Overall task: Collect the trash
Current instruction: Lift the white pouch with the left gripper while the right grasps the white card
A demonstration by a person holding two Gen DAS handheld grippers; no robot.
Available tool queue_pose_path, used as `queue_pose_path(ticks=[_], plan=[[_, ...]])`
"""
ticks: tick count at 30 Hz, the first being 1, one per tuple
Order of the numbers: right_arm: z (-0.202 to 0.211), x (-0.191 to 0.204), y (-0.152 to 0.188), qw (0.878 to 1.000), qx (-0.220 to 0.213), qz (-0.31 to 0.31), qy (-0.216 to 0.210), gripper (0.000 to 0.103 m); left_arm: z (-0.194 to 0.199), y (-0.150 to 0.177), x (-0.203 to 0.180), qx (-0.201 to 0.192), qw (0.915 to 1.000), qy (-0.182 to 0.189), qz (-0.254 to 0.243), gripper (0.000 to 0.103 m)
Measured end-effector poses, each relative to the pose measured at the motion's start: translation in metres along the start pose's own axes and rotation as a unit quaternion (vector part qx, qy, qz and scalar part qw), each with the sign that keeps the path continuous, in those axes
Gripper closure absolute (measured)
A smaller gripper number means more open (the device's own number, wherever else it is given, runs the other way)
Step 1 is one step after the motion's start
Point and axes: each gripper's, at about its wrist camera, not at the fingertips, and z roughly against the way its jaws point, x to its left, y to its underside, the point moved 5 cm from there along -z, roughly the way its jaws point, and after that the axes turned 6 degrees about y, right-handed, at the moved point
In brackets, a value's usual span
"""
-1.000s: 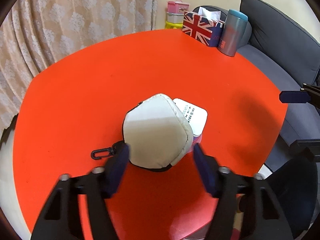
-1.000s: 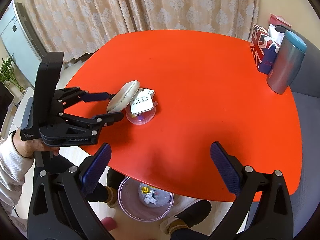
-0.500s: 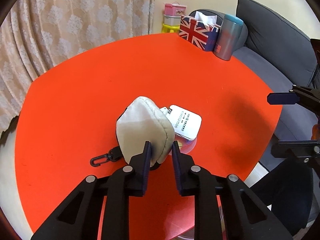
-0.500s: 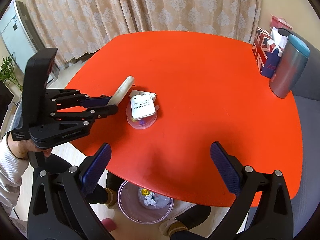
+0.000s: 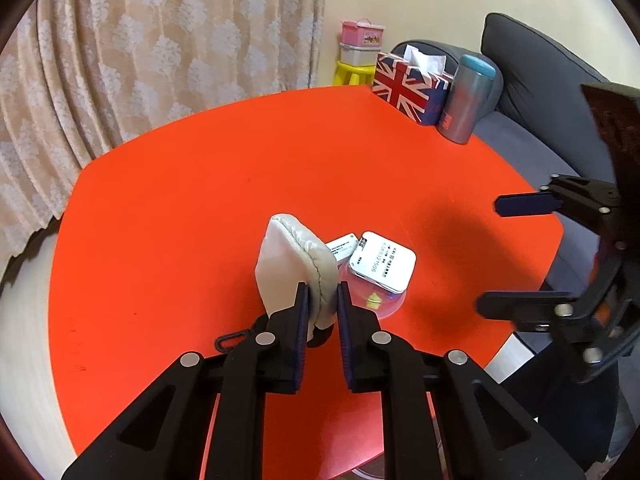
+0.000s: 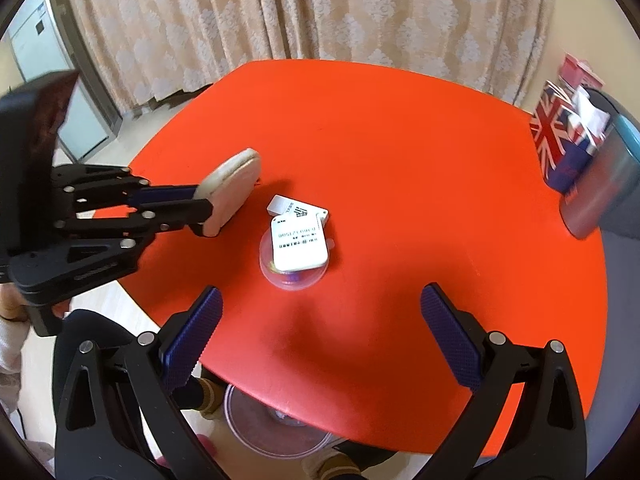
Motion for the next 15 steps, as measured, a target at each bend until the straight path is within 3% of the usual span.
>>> queue_pose_path(ticks=[11,15], plan=[[-0.032,0.015,-0.019,0.999,0.013,0.046,-0.007,0.006,0.010,-0.001,0.007,-0.010,0.9999,0.002,0.008,0.089],[-0.042,0.018,-0.022,0.998,0.023,0.056,-0.010,0.018,0.010,-0.001,0.011,-0.013,0.9999,0.002,0.011,0.089]])
